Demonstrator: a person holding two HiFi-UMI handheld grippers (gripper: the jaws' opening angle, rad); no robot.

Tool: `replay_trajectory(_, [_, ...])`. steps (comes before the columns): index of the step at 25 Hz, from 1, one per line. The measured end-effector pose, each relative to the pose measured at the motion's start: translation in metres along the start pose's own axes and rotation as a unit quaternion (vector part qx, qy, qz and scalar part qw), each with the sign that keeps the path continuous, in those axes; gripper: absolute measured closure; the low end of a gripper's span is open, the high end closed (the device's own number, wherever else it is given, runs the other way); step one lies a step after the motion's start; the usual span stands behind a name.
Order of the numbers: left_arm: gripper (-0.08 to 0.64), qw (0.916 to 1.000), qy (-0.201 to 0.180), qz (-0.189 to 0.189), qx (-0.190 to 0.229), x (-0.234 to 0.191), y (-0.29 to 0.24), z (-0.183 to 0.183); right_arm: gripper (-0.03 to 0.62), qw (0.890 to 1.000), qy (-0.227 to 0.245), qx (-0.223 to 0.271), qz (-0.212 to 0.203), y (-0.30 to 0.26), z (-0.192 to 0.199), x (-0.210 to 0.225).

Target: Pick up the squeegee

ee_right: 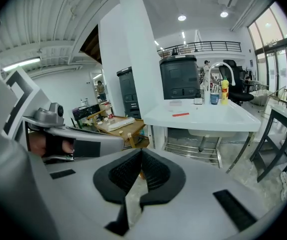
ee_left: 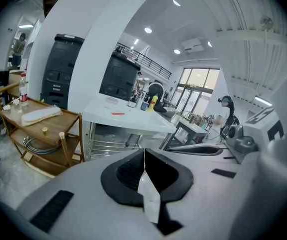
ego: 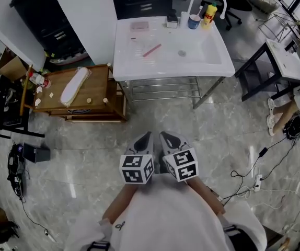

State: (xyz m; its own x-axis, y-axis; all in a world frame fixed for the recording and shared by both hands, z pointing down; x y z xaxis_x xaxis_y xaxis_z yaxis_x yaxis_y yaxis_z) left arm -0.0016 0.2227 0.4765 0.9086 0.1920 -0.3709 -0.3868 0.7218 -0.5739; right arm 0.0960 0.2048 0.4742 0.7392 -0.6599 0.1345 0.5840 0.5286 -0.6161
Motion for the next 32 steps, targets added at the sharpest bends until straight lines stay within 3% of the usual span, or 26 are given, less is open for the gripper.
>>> replay_trajectory(13, [0.532, 0.9998, 0.007, -0.017, 0.001, 0.001, -0.059, -0.052, 0.565, 1.0, 0.005, 0.0, -0.021, -0.035, -0.044, 0.064])
replay_trajectory(32, [0.532, 0.9994, 0.007, -0.032, 0.007, 0.023, -0.132, -0.095, 0.565, 0.999, 0.017, 0.0, -0.051, -0.062, -0.07, 0.143])
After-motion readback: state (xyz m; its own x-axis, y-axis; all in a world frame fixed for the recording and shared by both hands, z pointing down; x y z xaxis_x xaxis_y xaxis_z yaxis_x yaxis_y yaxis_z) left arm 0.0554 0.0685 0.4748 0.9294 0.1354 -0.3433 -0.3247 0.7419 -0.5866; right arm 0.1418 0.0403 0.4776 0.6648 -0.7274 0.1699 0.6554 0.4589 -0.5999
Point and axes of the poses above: the fingertips, and each gripper's own axes: y backward along the fingers, x to its right, z out of its underside, the point moved 6 cm from there along y, backward along the fingers, and after that the axes turned 7 degrees about -x, right-handed, at the moved point
